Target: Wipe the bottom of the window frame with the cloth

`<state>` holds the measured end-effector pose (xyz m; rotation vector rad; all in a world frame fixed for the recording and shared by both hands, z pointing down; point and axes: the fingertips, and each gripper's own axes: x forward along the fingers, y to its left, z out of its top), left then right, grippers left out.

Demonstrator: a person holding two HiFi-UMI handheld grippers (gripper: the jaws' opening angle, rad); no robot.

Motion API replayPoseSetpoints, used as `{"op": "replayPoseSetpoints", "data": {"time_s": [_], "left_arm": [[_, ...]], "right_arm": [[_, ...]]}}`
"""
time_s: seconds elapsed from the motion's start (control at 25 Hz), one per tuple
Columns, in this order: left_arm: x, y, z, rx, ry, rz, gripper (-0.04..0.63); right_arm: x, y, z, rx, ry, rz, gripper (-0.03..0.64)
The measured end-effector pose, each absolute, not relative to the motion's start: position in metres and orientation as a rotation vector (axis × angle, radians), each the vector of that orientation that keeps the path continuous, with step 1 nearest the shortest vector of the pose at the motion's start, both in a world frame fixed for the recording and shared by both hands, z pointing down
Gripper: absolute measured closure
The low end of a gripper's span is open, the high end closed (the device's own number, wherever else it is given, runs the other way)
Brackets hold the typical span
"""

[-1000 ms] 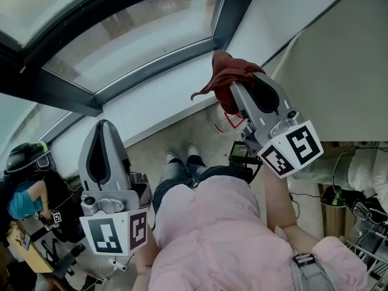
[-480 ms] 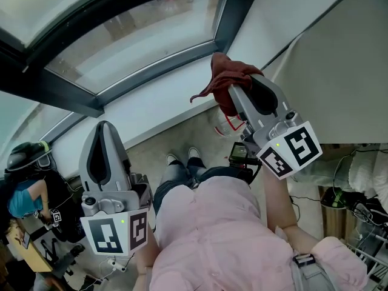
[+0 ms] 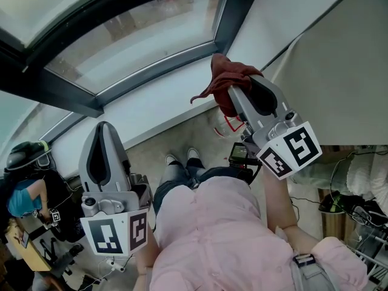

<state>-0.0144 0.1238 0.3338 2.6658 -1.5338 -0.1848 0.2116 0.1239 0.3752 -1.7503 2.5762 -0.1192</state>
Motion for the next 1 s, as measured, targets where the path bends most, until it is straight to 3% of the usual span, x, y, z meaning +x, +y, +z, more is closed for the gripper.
{"op": "replayPoseSetpoints", "data": {"time_s": [1.0], "left_arm": [[-0.0093, 0.1256, 0.3362, 2.669, -1.553, -0.201, 0.601]], "right_arm": [[0.2151, 0.1223, 0.3798, -1.722, 2.594, -0.114, 0.538]]}}
